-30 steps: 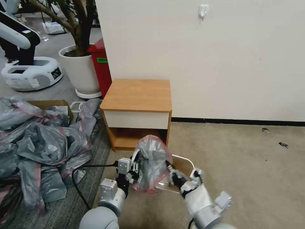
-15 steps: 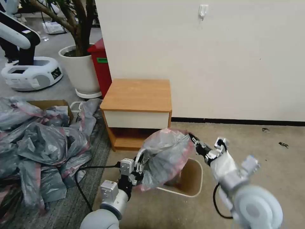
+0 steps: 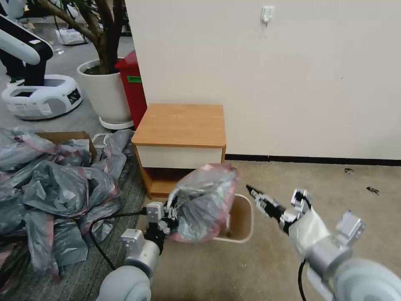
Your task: Pick up the garbage bag from the table and place it over the trash can.
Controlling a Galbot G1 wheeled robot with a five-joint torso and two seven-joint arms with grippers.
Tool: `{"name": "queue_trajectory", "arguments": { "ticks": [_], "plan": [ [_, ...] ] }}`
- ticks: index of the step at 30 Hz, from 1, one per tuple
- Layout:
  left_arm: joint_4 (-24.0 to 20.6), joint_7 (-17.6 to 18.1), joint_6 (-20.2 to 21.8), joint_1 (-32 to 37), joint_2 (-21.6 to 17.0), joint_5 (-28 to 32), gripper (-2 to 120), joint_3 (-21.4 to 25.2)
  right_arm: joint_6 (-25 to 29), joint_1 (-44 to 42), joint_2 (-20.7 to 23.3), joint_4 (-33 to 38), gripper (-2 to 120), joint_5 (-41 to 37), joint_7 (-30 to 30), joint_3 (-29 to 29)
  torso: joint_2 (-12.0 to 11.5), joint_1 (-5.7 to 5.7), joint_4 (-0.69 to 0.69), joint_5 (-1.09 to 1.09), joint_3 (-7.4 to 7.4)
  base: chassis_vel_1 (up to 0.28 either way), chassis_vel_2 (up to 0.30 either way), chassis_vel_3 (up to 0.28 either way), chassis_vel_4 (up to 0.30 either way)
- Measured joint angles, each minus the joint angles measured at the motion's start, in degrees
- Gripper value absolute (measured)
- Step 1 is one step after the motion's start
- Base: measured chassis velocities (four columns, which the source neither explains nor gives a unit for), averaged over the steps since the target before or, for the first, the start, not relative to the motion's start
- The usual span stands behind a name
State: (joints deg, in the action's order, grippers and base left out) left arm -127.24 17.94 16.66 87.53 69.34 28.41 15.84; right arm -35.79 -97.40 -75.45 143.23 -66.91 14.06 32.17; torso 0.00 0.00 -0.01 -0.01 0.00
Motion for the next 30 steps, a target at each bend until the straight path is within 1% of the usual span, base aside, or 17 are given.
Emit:
{"name": "queue_trajectory", "arguments": {
  "ticks": [1,2,3,4,6,7,8,9,10,14,21,22,23,24,25,29,30],
  "plan": [
    [0.0,0.3,0.0,-0.1,-0.1,0.2,6,0.2,-0.3,-0.7,-0.1,0.0,62,0.1,-2.0,-0.4,0.0,0.00,0.00,0.01,0.00,0.000,0.000,0.000,0.000],
    [0.0,0.5,0.0,-0.2,-0.2,0.5,6,0.4,-0.8,-1.5,-0.2,0.0,69,0.8,-5.0,-1.1,0.0,0.00,0.00,0.00,0.00,0.000,0.000,0.000,0.000],
    [0.0,0.5,0.0,-0.2,-0.2,0.5,6,0.4,-0.8,-1.5,-0.2,0.0,69,0.8,-5.0,-1.1,0.0,0.00,0.00,0.00,0.00,0.000,0.000,0.000,0.000],
    [-0.1,0.7,0.1,-0.2,-0.2,0.7,6,0.6,-1.4,-2.0,-0.3,0.2,76,2.1,-8.1,-2.3,0.0,0.00,0.00,0.00,0.00,0.000,0.000,0.000,0.000],
    [-0.1,0.8,0.2,-0.4,-0.3,0.9,6,0.6,-1.5,-1.4,-0.5,0.4,84,5.0,-10.2,-4.3,0.0,0.00,0.00,0.00,0.00,0.000,0.000,0.000,0.000],
    [-0.1,0.8,0.2,-0.4,-0.3,0.9,6,0.6,-1.5,-1.4,-0.5,0.4,84,5.0,-10.2,-4.3,0.0,0.00,0.00,0.00,0.00,0.000,0.000,0.000,0.000],
    [-0.2,0.8,0.2,-0.5,-0.3,1.0,6,0.6,-1.3,-0.8,-0.6,0.1,90,7.2,-10.7,-5.7,0.0,0.00,0.01,0.00,0.00,0.000,0.000,0.000,0.000],
    [-0.2,0.8,0.3,-0.6,-0.4,1.0,6,0.6,-1.1,-0.5,-0.6,-0.3,92,8.5,-10.9,-6.3,0.0,0.00,0.01,0.00,0.00,0.000,0.000,0.000,0.000],
    [-0.3,0.8,0.3,-0.8,-0.4,1.1,6,0.5,0.0,0.2,-0.6,-1.8,98,11.7,-11.5,-7.9,0.0,0.00,0.01,0.01,0.00,0.000,0.000,0.000,0.000],
    [-0.4,0.6,0.5,-0.9,-0.4,1.1,6,0.3,1.6,1.1,-1.1,-4.3,100,15.5,-12.2,-10.1,0.0,0.00,0.01,0.01,0.00,0.000,0.000,0.000,0.000],
    [-0.7,0.4,0.5,-1.7,-0.6,1.4,6,-0.2,3.4,2.3,-1.9,-7.2,99,19.7,-12.2,-14.4,0.0,0.00,0.01,0.01,0.00,0.000,0.000,0.000,0.000],
    [-0.7,0.3,0.5,-1.8,-0.5,1.5,6,-0.3,4.1,2.6,-2.1,-7.7,95,20.6,-12.2,-15.4,0.0,0.00,0.01,0.01,0.00,0.000,0.000,0.000,0.000],
    [-0.7,0.3,0.5,-1.9,-0.5,1.5,6,-0.3,4.6,2.9,-2.3,-8.2,93,21.1,-12.2,-16.1,0.0,0.00,0.01,0.00,0.00,0.000,0.000,0.000,0.000],
    [-0.7,0.3,0.5,-1.9,-0.5,1.6,6,-0.3,5.1,3.5,-2.8,-8.8,86,21.6,-12.1,-17.2,0.0,0.00,0.01,0.01,0.00,0.000,0.000,0.000,0.000],
    [-0.7,0.3,0.5,-1.9,-0.5,1.6,6,-0.3,5.1,3.5,-2.8,-8.8,86,21.6,-12.1,-17.2,0.0,0.00,0.01,0.01,0.00,0.000,0.000,0.000,0.000],
    [-0.8,0.2,0.5,-1.9,-0.5,1.8,6,-0.4,5.4,4.8,-3.8,-10.0,69,22.2,-11.8,-19.0,0.0,0.00,0.01,0.00,0.00,0.000,0.000,0.000,0.000],
    [-0.8,0.2,0.5,-1.9,-0.5,1.8,6,-0.4,5.4,4.8,-3.8,-10.0,69,22.2,-11.8,-19.0,0.0,0.00,0.01,0.00,0.00,0.000,0.000,0.000,0.000]
  ]
}}
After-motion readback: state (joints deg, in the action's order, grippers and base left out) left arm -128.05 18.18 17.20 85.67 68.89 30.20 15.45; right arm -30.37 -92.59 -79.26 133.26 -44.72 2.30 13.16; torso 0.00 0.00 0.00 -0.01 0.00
